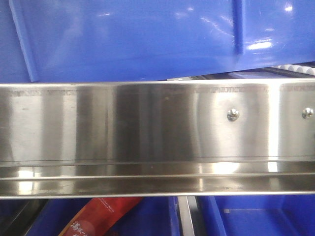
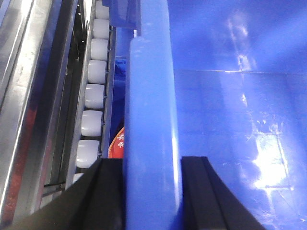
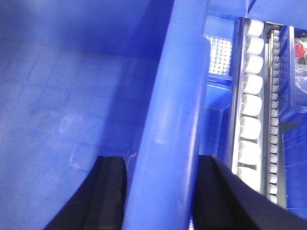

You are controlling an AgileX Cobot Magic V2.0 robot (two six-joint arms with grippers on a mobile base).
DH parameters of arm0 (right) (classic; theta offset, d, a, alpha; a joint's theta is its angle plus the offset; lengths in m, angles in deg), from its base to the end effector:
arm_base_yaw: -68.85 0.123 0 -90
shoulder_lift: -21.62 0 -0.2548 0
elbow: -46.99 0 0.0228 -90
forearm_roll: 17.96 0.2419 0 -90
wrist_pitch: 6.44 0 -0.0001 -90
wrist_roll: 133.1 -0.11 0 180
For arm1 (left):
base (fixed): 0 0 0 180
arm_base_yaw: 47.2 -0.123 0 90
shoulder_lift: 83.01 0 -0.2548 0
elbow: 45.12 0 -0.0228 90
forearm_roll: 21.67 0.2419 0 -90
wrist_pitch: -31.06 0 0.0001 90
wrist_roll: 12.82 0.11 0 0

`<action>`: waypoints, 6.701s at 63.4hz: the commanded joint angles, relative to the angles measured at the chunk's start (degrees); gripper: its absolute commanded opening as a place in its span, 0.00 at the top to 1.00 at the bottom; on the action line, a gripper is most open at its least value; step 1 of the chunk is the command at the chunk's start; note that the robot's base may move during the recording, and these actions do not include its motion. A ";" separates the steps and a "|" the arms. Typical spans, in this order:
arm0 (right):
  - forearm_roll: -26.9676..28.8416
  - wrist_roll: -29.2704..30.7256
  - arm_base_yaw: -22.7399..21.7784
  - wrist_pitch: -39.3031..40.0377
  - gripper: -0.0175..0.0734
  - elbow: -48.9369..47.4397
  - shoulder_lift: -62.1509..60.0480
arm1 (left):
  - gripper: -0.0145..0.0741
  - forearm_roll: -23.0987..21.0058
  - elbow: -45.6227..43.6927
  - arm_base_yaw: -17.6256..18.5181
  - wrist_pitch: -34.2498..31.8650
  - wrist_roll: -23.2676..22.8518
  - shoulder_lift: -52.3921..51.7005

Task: Move blue bin to conveyor side
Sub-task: 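Pull the gripped blue bin off the roller shelf toward the robot, then hold the blue bin with both grippers and back away from shelf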

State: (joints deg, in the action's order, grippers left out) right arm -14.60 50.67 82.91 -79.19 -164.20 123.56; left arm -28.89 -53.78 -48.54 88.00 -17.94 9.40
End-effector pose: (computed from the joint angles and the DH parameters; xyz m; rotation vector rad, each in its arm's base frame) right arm 0.3272 0.0883 0.3853 -0.3901 2.4779 0.1513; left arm 0.3184 -0.0041 0.3421 -0.1763 2.4480 -0.1887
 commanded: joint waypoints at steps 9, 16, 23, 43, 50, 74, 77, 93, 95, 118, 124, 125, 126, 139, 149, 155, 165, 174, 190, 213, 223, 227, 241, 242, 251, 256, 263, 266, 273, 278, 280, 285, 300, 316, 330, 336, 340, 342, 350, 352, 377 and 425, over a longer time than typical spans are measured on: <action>-1.30 -0.75 -0.16 2.78 0.90 -1.82 -1.82 | 0.86 -2.22 -0.83 0.33 -0.74 0.51 -0.62; -1.30 -0.75 -0.16 2.78 0.90 -3.48 -1.91 | 0.86 -2.22 -0.83 0.33 -0.74 0.51 -0.62; -1.30 -0.75 -0.16 2.78 0.90 -3.69 -1.91 | 0.86 -2.22 -0.83 0.33 -0.74 0.51 -0.62; -1.30 -0.75 -0.16 2.78 0.90 -3.69 -1.91 | 0.86 -2.69 -3.65 0.33 -0.18 0.51 -0.62; -1.30 -0.75 -0.16 2.78 0.90 -3.69 -1.91 | 0.86 -2.69 -6.08 0.33 1.05 0.61 -0.62; -1.30 -0.75 -0.16 2.78 0.90 -3.69 -1.91 | 0.86 -2.69 -7.79 0.33 2.06 0.61 -1.90; -1.30 -0.75 -0.16 2.78 0.90 -3.69 -2.06 | 0.86 -2.69 -7.79 0.33 2.06 0.61 -2.53; -1.30 -0.75 -0.16 2.78 0.90 -3.69 -3.51 | 0.86 -2.69 -7.79 0.33 1.60 0.61 -5.63; -1.30 -0.75 -0.16 2.78 0.90 -3.69 -3.78 | 0.86 -2.69 -7.79 0.33 1.60 0.61 -5.78; -1.30 -2.44 -0.16 2.78 0.90 -2.48 -8.18 | 0.86 -2.69 -7.79 0.33 1.88 0.61 -9.54; -1.30 -3.11 -0.16 2.78 0.90 -0.37 -10.12 | 0.86 -2.69 -7.79 0.33 1.98 0.61 -10.61; -1.30 -3.24 -0.16 2.78 0.90 0.29 -10.39 | 0.86 -2.69 -7.79 0.33 1.98 0.61 -10.79; -1.30 -3.25 -0.16 2.78 0.90 0.73 -10.91 | 0.86 -2.69 -7.79 0.33 1.98 0.61 -10.93; -1.30 -3.77 -0.16 2.78 0.90 5.75 -16.17 | 0.86 -2.69 -7.79 0.33 3.48 0.61 -12.82; -1.30 -3.77 -0.16 2.78 0.90 7.47 -19.66 | 0.86 -2.69 -7.66 0.33 6.01 0.61 -13.72; -1.30 -3.77 -0.16 2.78 0.90 10.49 -22.08 | 0.86 -2.69 -7.66 0.33 6.98 0.61 -14.43; -1.30 -3.77 -0.16 3.17 0.90 13.56 -25.30 | 0.86 -2.69 -7.15 0.33 8.82 0.61 -16.42; -1.30 -3.77 -0.16 2.93 0.90 13.67 -27.31 | 0.86 -2.69 -5.32 0.33 10.12 0.61 -19.41; -1.30 -3.77 -0.16 2.78 0.90 13.67 -30.39 | 0.86 -2.69 -4.28 0.33 10.21 0.61 -24.35; -1.30 -3.77 -0.16 2.78 0.90 13.67 -31.86 | 0.86 -2.69 -4.28 0.33 10.87 0.61 -26.69; -1.30 -3.77 -0.16 2.78 0.90 13.67 -31.86 | 0.86 -2.69 -4.28 0.33 10.87 0.61 -26.69; -1.30 -3.77 -0.16 2.78 0.90 13.67 -31.86 | 0.86 -2.69 -4.28 0.33 10.87 0.61 -26.69; -1.30 -3.77 -0.16 2.78 0.90 13.67 -31.76 | 0.86 -2.69 -4.28 0.33 10.87 0.61 -26.69; -1.30 -3.77 -0.16 2.78 0.90 13.67 -31.76 | 0.86 -2.69 -4.28 0.33 10.87 0.61 -26.69; -1.30 -3.77 -0.16 2.78 0.90 13.67 -31.76 | 0.86 -2.69 -4.28 0.33 10.87 0.61 -26.69; -1.30 -3.77 -0.16 2.78 0.90 13.67 -31.76 | 0.86 -2.69 -4.28 0.33 10.87 0.61 -26.69; -1.30 -3.77 -0.16 2.78 0.90 13.67 -31.76 | 0.86 -2.69 -4.28 0.33 10.87 0.61 -26.69; -1.30 -3.77 -0.16 2.78 0.90 13.67 -31.76 | 0.86 -2.69 -4.28 0.33 10.87 0.61 -26.69; -1.30 -3.77 -0.16 2.78 0.90 13.67 -31.76 | 0.86 -2.69 -4.28 0.33 10.87 0.61 -26.69; -1.30 -3.77 -0.16 2.78 0.90 13.67 -31.76 | 0.86 -2.69 -4.28 0.33 10.87 0.61 -26.69; -1.30 -3.77 -0.16 2.78 0.90 13.67 -31.76 | 0.86 -2.69 -4.28 0.33 10.87 0.61 -26.69; -1.30 -3.77 -0.16 2.78 0.90 13.67 -31.76 | 0.86 -2.69 -4.28 0.33 10.87 0.61 -26.69; -1.30 -3.77 -0.16 2.78 0.90 13.67 -31.76 | 0.86 -2.69 -4.28 0.33 10.87 0.61 -26.69; -1.30 -3.77 -0.16 2.78 0.90 13.67 -31.76 | 0.86 -2.69 -4.28 0.33 10.87 0.61 -26.69; -1.30 -3.77 -0.16 2.78 0.90 13.67 -31.76 | 0.86 -2.69 -4.28 0.33 10.87 0.61 -26.69; -1.30 -3.77 -0.16 2.78 0.90 13.67 -31.76 | 0.86 -2.69 -4.28 0.33 10.87 0.61 -26.69; -1.30 -3.77 -0.16 2.78 0.90 13.67 -31.76 | 0.86 -2.69 -4.28 0.33 10.87 0.61 -26.69; -1.30 -3.77 -0.16 2.78 0.90 13.67 -31.76 | 0.86 -2.69 -4.28 0.33 10.87 0.61 -26.69; -1.30 -3.77 -0.16 2.78 0.90 13.67 -31.76 | 0.86 -2.69 -4.28 0.33 10.87 0.61 -26.69; -1.30 -3.77 -0.16 2.78 0.90 13.67 -31.76 | 0.86 -2.69 -4.28 0.33 10.87 0.61 -26.69; -1.30 -3.77 -0.16 2.78 0.90 13.67 -31.76 | 0.86 -2.69 -4.28 0.33 10.87 0.61 -26.69; -1.30 -3.77 -0.16 2.78 0.90 13.67 -31.76 | 0.86 -2.69 -4.28 0.33 10.87 0.61 -26.69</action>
State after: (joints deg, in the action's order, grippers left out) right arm -13.64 45.52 82.91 -81.81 -149.65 92.87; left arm -31.53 -57.29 -48.34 103.28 -18.60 -16.34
